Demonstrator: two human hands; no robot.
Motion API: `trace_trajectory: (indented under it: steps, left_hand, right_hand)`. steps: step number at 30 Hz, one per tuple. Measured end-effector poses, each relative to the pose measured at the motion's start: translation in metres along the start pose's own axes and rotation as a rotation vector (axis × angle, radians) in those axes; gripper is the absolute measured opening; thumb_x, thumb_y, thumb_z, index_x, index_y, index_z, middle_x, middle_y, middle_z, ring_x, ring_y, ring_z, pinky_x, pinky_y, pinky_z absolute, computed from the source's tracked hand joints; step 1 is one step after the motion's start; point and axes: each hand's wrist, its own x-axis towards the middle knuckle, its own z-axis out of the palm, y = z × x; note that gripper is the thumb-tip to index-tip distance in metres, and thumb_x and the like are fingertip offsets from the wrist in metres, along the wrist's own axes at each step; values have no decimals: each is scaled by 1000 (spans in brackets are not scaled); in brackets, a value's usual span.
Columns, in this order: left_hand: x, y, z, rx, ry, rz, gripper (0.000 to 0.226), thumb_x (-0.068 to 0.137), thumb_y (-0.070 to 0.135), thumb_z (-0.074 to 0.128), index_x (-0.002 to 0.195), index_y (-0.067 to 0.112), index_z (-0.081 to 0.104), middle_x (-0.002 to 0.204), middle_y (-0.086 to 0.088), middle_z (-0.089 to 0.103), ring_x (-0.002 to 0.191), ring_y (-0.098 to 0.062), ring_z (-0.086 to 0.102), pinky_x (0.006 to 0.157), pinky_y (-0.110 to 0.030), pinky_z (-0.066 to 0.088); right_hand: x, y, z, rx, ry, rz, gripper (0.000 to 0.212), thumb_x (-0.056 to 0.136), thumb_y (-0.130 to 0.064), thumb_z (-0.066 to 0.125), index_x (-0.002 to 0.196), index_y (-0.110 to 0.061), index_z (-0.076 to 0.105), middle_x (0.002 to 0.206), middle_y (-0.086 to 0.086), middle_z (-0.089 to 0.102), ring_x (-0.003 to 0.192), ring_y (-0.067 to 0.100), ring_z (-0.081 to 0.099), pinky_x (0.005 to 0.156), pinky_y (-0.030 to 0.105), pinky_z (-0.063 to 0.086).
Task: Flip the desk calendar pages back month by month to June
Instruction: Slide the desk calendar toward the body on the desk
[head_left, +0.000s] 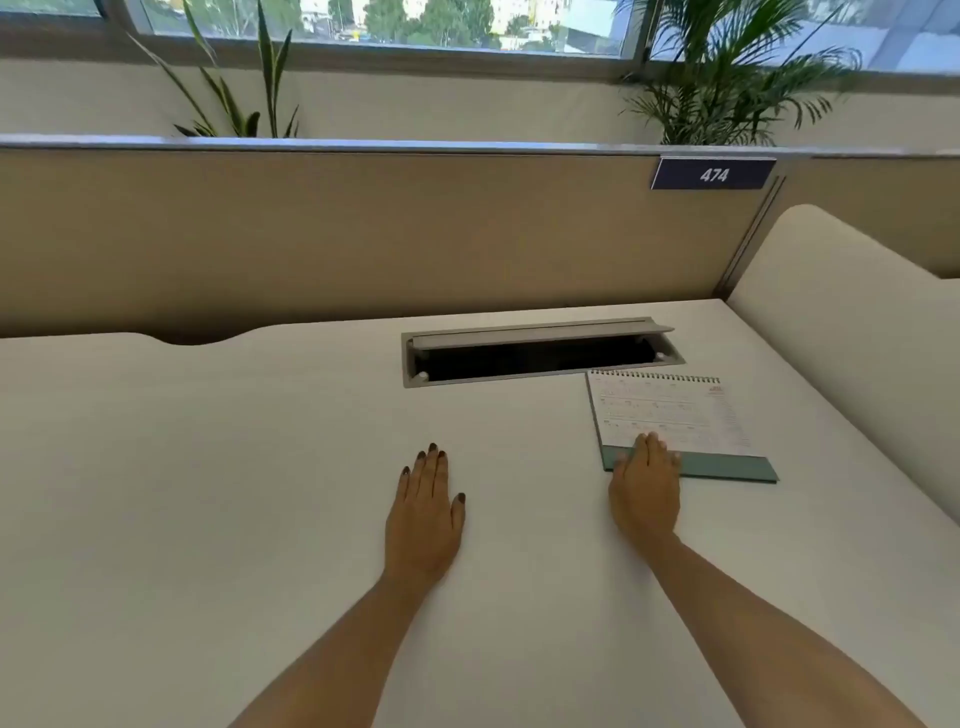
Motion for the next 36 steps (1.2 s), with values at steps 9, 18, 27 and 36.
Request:
trace_trajectory:
  steps: [9, 18, 27, 36]
  left_hand:
    - [-3, -4, 2, -78, 98, 8, 55, 96, 25, 37, 146, 7, 24, 155, -7, 26, 144, -19, 21, 117, -29, 6]
    - [-18, 5, -12, -619, 81, -210, 48, 99, 31, 33, 146, 24, 28, 151, 4, 33, 138, -13, 29, 112, -29, 26]
    - [-28, 15, -39, -798, 107, -349, 37, 99, 30, 27, 128, 23, 50, 124, 7, 55, 110, -11, 51, 96, -33, 43]
    - [-20, 32, -54, -958, 74, -626, 40, 99, 35, 23, 107, 16, 57, 97, -3, 62, 89, -18, 57, 74, -30, 43]
  right_hand:
    - [-34, -40, -8, 28, 153, -173, 19, 87, -3, 55, 90, 10, 68, 82, 23, 69, 75, 37, 64, 85, 46, 53]
    - [-97, -106, -24, 147, 15, -365, 10, 76, -4, 66, 67, -6, 65, 63, 9, 60, 60, 24, 55, 57, 33, 48]
    - [-45, -77, -47, 330, -20, 276, 39, 90, -9, 52, 126, 5, 52, 126, 21, 51, 116, 33, 42, 91, 43, 43]
    - [-29, -67, -49, 232, -287, 361, 29, 93, -17, 44, 90, 5, 63, 105, 23, 63, 96, 38, 58, 84, 46, 52]
